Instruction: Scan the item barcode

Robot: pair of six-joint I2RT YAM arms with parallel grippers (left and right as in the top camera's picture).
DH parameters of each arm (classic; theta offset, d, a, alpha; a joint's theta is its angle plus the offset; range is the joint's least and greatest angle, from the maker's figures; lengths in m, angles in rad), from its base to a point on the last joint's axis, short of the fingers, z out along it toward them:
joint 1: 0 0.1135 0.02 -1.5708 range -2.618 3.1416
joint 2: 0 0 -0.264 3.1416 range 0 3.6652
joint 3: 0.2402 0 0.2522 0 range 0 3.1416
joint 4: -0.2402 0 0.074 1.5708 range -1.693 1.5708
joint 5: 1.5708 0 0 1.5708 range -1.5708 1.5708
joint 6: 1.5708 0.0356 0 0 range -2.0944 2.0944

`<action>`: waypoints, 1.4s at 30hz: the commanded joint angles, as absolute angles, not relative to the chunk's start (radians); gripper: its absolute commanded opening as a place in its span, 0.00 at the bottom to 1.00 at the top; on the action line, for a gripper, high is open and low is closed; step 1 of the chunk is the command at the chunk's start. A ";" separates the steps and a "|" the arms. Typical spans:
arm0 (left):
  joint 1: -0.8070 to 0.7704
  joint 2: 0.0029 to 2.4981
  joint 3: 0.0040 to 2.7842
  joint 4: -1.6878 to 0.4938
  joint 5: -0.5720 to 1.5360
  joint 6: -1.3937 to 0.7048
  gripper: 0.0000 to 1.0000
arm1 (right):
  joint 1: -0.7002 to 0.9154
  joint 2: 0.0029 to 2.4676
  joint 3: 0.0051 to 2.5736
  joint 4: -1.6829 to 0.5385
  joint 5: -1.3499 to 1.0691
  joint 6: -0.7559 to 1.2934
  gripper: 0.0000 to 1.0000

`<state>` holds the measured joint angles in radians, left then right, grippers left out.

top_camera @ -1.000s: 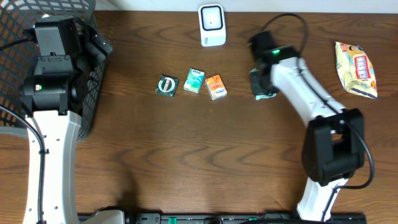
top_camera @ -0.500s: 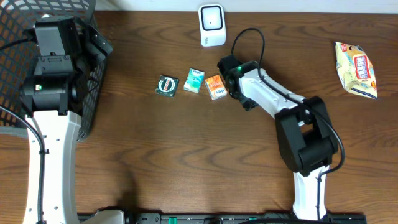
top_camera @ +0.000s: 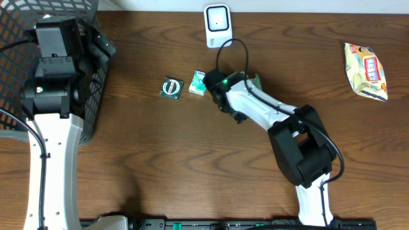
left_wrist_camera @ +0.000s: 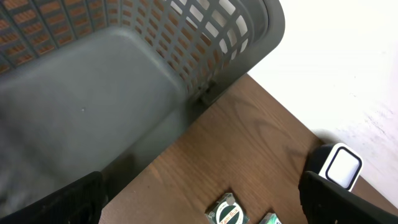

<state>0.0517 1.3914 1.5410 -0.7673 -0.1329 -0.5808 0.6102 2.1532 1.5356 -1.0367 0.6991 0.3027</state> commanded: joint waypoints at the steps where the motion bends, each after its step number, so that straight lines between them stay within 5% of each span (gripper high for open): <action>1: 0.056 1.386 1.543 -0.771 -0.135 -0.593 0.98 | 0.636 2.164 1.540 -1.036 0.733 0.321 0.12; 3: 0.056 1.386 1.543 -0.771 -0.135 -0.593 0.98 | 0.641 2.164 1.540 -1.034 0.735 0.321 0.01; 16: 0.056 1.386 1.543 -0.771 -0.135 -0.593 0.98 | 0.611 2.164 1.540 -0.995 1.155 0.298 0.01; 20: 0.056 1.386 1.543 -0.771 -0.135 -0.593 0.98 | 0.557 2.165 1.532 -0.914 1.119 0.143 0.01; 29: 0.056 1.386 1.543 -0.771 -0.135 -0.593 0.98 | 0.457 2.165 1.530 -0.856 0.873 0.133 0.01; 30: 0.056 1.386 1.543 -0.771 -0.135 -0.593 0.98 | 0.456 2.165 1.530 -0.852 0.835 0.134 0.03; 36: 0.056 1.386 1.543 -0.771 -0.135 -0.593 0.98 | 0.455 2.165 1.530 -0.809 0.646 0.133 0.51; 42: 0.056 1.386 1.543 -0.771 -0.135 -0.593 0.98 | 0.447 2.166 1.529 -0.811 0.644 0.133 0.63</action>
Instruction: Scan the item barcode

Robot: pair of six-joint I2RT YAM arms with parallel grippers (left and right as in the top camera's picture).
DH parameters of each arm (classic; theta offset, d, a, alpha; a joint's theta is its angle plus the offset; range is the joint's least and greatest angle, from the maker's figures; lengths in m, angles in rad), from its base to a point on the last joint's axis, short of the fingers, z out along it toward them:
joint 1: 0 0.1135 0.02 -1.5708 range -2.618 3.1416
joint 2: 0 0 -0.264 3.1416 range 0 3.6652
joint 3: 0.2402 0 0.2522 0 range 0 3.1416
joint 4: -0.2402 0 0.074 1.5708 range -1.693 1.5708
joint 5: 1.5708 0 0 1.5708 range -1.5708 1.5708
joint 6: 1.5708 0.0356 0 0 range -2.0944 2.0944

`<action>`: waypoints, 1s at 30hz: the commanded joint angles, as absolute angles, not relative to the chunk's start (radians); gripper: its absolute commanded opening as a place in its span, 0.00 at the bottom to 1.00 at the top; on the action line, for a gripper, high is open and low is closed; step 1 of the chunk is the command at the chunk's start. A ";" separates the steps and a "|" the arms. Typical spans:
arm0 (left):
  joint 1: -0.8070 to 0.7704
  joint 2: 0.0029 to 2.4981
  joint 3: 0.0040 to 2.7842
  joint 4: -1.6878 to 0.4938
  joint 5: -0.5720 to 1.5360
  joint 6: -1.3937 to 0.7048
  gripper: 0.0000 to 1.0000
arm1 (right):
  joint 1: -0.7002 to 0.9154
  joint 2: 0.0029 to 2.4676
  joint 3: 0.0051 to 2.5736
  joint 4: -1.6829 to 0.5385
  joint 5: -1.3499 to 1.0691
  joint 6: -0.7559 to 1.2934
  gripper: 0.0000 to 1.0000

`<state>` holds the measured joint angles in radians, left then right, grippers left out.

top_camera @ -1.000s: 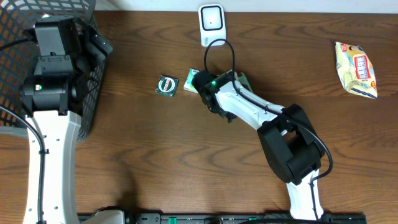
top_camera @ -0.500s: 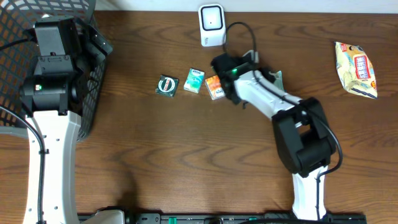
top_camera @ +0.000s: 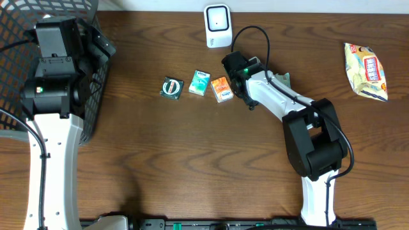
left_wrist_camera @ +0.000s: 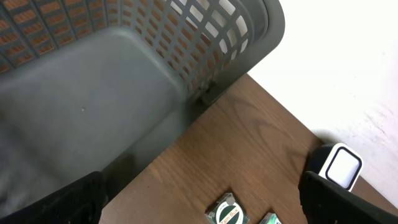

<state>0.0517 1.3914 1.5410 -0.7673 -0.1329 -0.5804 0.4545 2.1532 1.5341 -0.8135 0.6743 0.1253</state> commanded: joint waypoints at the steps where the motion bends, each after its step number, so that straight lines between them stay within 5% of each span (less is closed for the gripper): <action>1: 0.056 1.386 1.543 -0.771 -0.135 -0.593 0.98 | 0.445 2.166 1.529 -0.810 0.644 0.133 0.63; 13: 0.056 1.386 1.543 -0.771 -0.135 -0.593 0.98 | 0.330 2.167 1.478 -0.742 0.555 0.116 0.62; 19: 0.056 1.386 1.543 -0.771 -0.135 -0.593 0.98 | 0.284 2.174 1.475 -0.723 0.465 0.084 0.54; 23: 0.056 1.386 1.543 -0.771 -0.135 -0.592 0.98 | 0.265 2.187 1.475 -0.709 0.463 0.084 0.36; 26: 0.056 1.386 1.543 -0.771 -0.135 -0.593 0.98 | 0.260 2.191 1.475 -0.710 0.428 0.084 0.08; 30: 0.056 1.386 1.543 -0.771 -0.135 -0.593 0.98 | 0.261 2.181 1.496 -0.731 0.343 0.091 0.06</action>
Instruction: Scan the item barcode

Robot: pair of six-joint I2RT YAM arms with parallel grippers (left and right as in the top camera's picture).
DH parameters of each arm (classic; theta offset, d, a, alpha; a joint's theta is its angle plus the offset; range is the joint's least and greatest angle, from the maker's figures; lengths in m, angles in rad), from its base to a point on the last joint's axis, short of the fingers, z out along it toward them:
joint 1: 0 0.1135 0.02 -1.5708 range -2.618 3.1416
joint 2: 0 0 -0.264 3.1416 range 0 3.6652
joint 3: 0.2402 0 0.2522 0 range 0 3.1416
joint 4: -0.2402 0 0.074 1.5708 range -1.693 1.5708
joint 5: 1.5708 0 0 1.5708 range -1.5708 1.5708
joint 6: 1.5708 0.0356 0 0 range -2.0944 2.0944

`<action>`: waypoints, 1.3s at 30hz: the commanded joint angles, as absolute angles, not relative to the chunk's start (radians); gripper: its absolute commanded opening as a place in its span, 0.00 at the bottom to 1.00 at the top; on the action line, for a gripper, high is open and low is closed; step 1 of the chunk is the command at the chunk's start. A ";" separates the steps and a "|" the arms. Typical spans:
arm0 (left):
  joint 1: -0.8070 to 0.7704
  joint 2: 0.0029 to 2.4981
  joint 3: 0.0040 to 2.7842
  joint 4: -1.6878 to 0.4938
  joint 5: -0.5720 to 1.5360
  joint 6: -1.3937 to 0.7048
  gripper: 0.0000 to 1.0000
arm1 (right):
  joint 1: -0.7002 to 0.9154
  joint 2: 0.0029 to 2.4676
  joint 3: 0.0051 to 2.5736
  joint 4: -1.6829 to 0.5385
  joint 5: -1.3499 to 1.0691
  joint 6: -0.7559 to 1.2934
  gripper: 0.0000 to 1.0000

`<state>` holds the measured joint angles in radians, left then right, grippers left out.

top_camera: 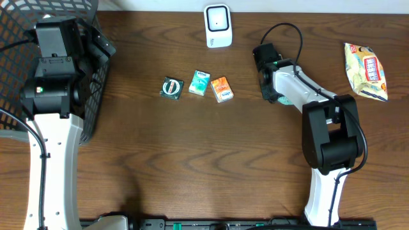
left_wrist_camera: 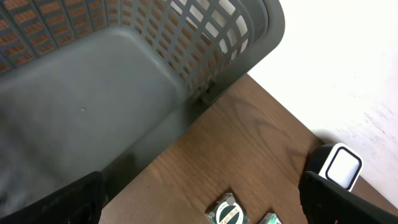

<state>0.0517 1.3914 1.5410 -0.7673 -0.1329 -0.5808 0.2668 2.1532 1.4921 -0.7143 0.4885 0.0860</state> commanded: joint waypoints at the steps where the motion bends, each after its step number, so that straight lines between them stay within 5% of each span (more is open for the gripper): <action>1: 0.056 1.386 1.543 -0.771 -0.135 -0.593 0.98 | 0.261 2.173 1.509 -0.749 0.318 0.099 0.05; 20: 0.056 1.386 1.543 -0.771 -0.135 -0.593 0.98 | 0.124 2.106 1.547 -0.766 -0.912 0.051 0.02; 33: 0.056 1.386 1.543 -0.771 -0.135 -0.593 0.97 | -0.019 2.115 1.316 -0.595 -0.916 0.179 0.10; 35: 0.056 1.386 1.543 -0.771 -0.135 -0.593 0.98 | -0.045 2.115 1.315 -0.602 -0.850 0.179 0.19; 37: 0.056 1.386 1.543 -0.771 -0.135 -0.593 0.98 | -0.071 2.115 1.315 -0.606 -0.802 0.179 0.43; 39: 0.056 1.386 1.543 -0.771 -0.135 -0.593 0.98 | -0.093 2.115 1.317 -0.606 -0.783 0.179 0.51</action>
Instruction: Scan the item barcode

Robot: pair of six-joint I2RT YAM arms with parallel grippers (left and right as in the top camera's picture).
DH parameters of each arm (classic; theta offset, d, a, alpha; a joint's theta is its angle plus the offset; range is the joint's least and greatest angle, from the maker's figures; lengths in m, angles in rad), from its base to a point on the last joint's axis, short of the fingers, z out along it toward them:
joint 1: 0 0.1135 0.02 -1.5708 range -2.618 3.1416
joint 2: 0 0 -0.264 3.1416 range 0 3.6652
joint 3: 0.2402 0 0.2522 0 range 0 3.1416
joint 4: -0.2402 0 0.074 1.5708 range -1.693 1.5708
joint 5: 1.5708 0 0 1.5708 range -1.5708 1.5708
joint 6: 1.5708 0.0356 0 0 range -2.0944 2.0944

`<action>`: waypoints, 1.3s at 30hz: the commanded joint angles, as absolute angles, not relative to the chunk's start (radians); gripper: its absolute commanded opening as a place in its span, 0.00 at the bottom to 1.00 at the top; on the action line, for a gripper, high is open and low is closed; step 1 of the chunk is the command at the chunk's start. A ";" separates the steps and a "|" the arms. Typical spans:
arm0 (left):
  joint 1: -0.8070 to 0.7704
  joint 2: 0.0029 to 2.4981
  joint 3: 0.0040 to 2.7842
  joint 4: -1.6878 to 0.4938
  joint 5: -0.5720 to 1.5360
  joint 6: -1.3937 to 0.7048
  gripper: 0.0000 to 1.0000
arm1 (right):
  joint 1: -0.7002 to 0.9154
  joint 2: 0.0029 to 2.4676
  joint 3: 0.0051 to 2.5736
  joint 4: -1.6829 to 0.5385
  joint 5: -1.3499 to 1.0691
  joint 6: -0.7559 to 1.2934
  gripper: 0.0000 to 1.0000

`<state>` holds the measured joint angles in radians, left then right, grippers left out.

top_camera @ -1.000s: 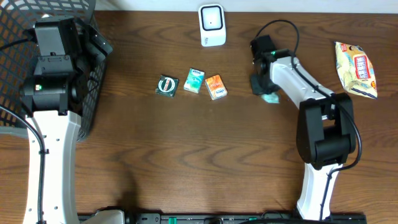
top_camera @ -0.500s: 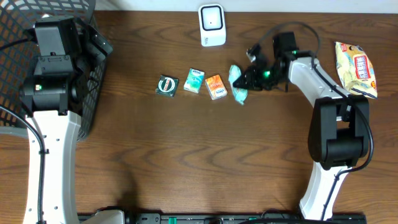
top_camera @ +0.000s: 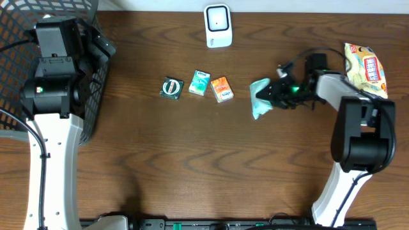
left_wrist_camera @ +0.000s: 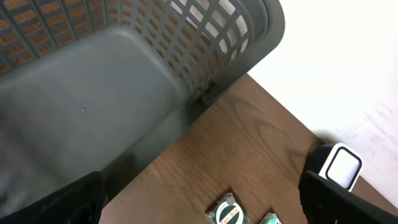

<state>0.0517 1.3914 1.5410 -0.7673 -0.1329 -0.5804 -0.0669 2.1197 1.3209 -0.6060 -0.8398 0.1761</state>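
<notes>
The white barcode scanner (top_camera: 217, 26) stands at the table's far edge; the left wrist view also catches the scanner (left_wrist_camera: 339, 165). My right gripper (top_camera: 268, 94) points left, right of the table's middle, shut on a pale teal packet (top_camera: 258, 103) that hangs out from its tip. The packet is below and to the right of the scanner, well apart from it. My left gripper (left_wrist_camera: 208, 200) hovers open beside the basket with nothing between its fingers (left_wrist_camera: 73, 200).
A grey mesh basket (top_camera: 96, 76) fills the left side under the left arm. A dark green box (top_camera: 171, 87), a teal box (top_camera: 200, 83) and an orange box (top_camera: 221, 88) lie in a row. A yellow snack bag (top_camera: 365, 69) lies far right.
The right wrist has moved right, toward the snack bag, and the gripper now points left with the teal packet out in front. The left arm and the three boxes have not moved.
The right wrist was over the row of boxes, covering the orange one, with the teal packet at it. Then it stood further right with the orange box showing, then right of the scanner, and now near the snack bag. The left arm stayed still.
</notes>
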 commanded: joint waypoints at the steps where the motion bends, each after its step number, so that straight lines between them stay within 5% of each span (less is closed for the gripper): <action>1: 0.056 1.386 1.543 -0.771 -0.135 -0.593 0.98 | -0.107 2.115 1.322 -0.611 -0.784 0.179 0.53; 12: 0.056 1.386 1.543 -0.771 -0.135 -0.592 0.98 | -0.162 2.104 1.520 -0.868 -0.713 0.117 0.53; 30: 0.056 1.386 1.543 -0.771 -0.135 -0.593 0.98 | 0.079 2.108 1.493 -0.848 -0.409 0.123 0.52; 34: 0.056 1.386 1.543 -0.771 -0.135 -0.593 0.98 | 0.092 2.122 1.488 -0.844 -0.406 0.126 0.44; 39: 0.056 1.386 1.543 -0.771 -0.135 -0.593 0.98 | 0.094 2.127 1.484 -0.846 -0.402 0.126 0.15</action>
<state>0.0517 1.3914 1.5410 -0.7673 -0.1329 -0.5804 0.0891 2.1197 1.4948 -0.8440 -0.4213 0.1246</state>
